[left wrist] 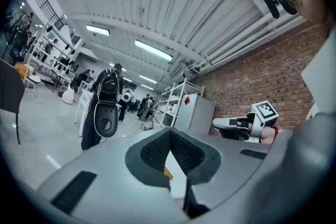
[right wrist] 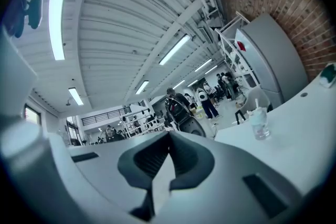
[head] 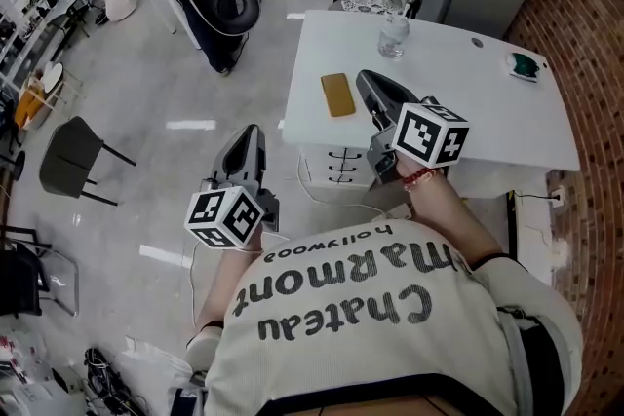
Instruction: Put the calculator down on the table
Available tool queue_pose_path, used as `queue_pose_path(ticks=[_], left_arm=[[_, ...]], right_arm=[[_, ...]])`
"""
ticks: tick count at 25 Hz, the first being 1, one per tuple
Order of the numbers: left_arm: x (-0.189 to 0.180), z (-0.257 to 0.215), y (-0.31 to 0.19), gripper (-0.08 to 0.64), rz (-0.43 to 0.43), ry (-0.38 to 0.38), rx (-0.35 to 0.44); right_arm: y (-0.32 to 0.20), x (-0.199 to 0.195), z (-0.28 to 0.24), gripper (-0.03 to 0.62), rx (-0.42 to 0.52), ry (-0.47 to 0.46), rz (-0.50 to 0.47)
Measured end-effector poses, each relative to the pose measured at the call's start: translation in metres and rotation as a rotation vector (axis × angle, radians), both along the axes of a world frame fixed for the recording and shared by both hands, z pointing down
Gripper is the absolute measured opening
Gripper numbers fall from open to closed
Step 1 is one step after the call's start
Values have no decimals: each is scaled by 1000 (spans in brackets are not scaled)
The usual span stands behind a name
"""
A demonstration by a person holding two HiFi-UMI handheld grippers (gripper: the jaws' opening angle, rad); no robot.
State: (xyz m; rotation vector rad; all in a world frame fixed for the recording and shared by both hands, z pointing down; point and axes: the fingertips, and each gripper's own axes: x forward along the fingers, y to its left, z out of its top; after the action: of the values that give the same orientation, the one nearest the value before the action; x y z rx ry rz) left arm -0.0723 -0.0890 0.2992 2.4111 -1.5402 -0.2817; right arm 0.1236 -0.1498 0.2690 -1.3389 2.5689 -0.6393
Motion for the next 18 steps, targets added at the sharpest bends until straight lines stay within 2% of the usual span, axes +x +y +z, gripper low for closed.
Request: queue_pose_path(ticks=[5, 12, 18], left_arm=[[27, -2, 31, 0, -35, 15, 19], [58, 8, 72, 0, -81, 31, 3], [84, 6, 98, 0, -90, 28, 11]], right_arm=[[37, 18, -9, -5, 62, -73, -86], [69, 53, 1, -5, 86, 0, -79], [88, 78, 11, -5, 77, 26, -89]])
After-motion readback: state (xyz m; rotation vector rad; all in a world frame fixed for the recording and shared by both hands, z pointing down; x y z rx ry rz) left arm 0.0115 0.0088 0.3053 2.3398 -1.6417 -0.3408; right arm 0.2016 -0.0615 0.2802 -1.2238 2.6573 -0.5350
